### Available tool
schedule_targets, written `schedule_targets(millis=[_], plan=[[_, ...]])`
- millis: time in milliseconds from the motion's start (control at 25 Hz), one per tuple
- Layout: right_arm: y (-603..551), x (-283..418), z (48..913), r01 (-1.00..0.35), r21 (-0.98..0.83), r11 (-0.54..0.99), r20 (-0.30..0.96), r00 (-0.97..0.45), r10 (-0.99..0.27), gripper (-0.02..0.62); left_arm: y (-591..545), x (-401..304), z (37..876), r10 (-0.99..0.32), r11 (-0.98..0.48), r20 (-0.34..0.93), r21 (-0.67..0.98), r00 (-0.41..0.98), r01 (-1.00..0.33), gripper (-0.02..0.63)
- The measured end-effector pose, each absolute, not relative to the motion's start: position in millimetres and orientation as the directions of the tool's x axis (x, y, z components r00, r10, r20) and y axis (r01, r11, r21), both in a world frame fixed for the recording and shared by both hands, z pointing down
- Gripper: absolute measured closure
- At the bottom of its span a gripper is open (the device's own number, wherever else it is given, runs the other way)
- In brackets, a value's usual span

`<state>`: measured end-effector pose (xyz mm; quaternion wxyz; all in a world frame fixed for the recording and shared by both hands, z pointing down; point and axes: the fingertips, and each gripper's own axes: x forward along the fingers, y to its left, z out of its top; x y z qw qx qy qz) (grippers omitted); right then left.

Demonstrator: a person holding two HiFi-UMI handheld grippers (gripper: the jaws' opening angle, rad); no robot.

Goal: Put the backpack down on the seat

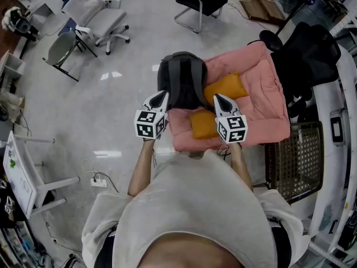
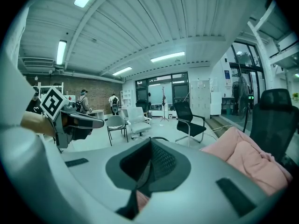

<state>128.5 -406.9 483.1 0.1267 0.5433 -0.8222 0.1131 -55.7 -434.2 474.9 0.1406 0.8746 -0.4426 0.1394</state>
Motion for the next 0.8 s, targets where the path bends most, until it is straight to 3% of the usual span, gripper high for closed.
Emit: schedule_targets(millis=[800], plan=[[-409.5,134.1,483.9,-0.921,-0.044,0.388,0.346,-0.378,-0.859,0.598,-433.5,-48.5,480.3,-0.732,-0.563,0.379,0.132,0.566,-0.816,0.588]])
